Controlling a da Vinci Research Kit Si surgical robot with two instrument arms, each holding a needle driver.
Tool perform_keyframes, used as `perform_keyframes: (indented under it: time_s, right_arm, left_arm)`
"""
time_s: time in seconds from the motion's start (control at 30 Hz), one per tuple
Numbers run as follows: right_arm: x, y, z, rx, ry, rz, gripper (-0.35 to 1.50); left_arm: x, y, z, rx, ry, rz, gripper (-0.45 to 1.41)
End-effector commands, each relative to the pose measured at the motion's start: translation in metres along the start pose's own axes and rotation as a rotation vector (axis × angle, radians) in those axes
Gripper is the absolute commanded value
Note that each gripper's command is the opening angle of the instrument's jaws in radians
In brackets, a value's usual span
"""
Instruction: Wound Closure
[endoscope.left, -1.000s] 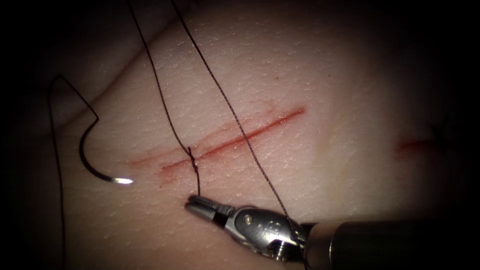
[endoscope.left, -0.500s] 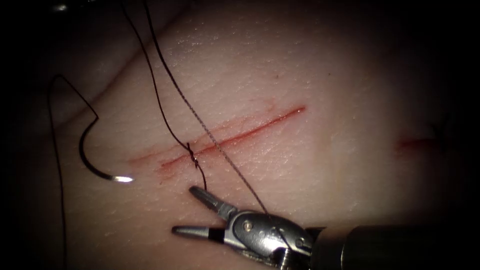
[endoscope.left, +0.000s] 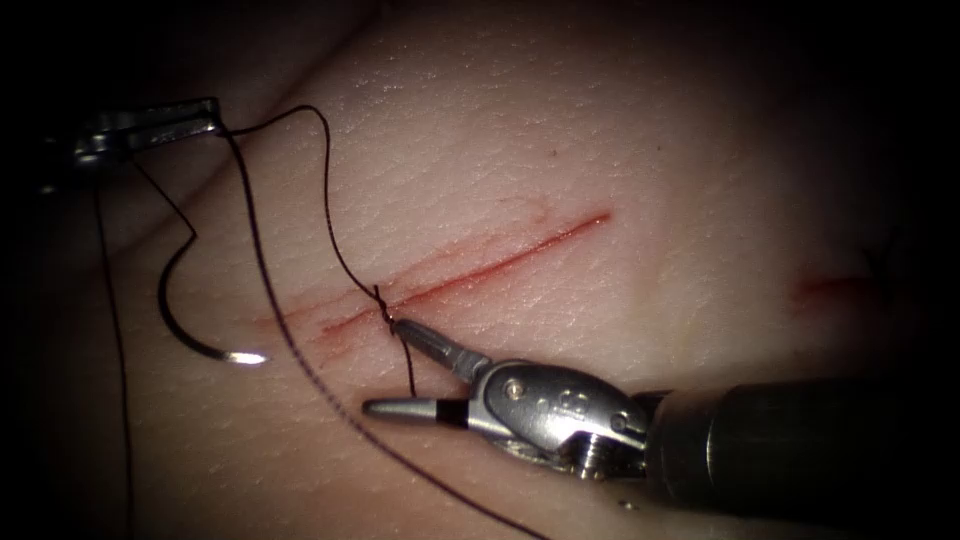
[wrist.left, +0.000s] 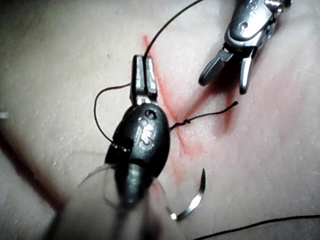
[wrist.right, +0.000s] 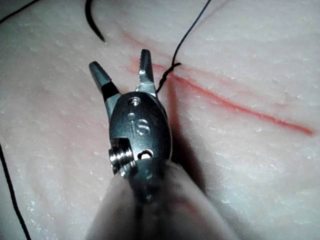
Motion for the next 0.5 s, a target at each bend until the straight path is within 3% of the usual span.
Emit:
perform_keyframes:
  time_s: [0.03, 0.3, 0.43, 0.5]
  right_arm:
    - [-0.0003, 0.0009, 0.0008, 0.006, 0.003, -0.001, 1.2]
    - [0.0003, 0.0034, 0.004, 0.048, 0.007, -0.013, 1.01]
    - [0.0, 0.0038, 0.006, 0.074, 0.015, -0.029, 0.51]
    - [-0.0002, 0.0046, 0.0068, 0.085, 0.021, -0.036, 0.09]
  left_arm:
    - [-0.0002, 0.0011, 0.0007, -0.007, -0.023, 0.0, -0.45]
    - [0.0007, 0.0039, 0.0014, -0.007, -0.03, 0.012, -0.45]
    - [0.0004, 0.0056, 0.0021, 0.0, -0.036, 0.02, -0.45]
    - [0.0004, 0.0066, 0.0026, -0.004, -0.028, 0.014, -0.45]
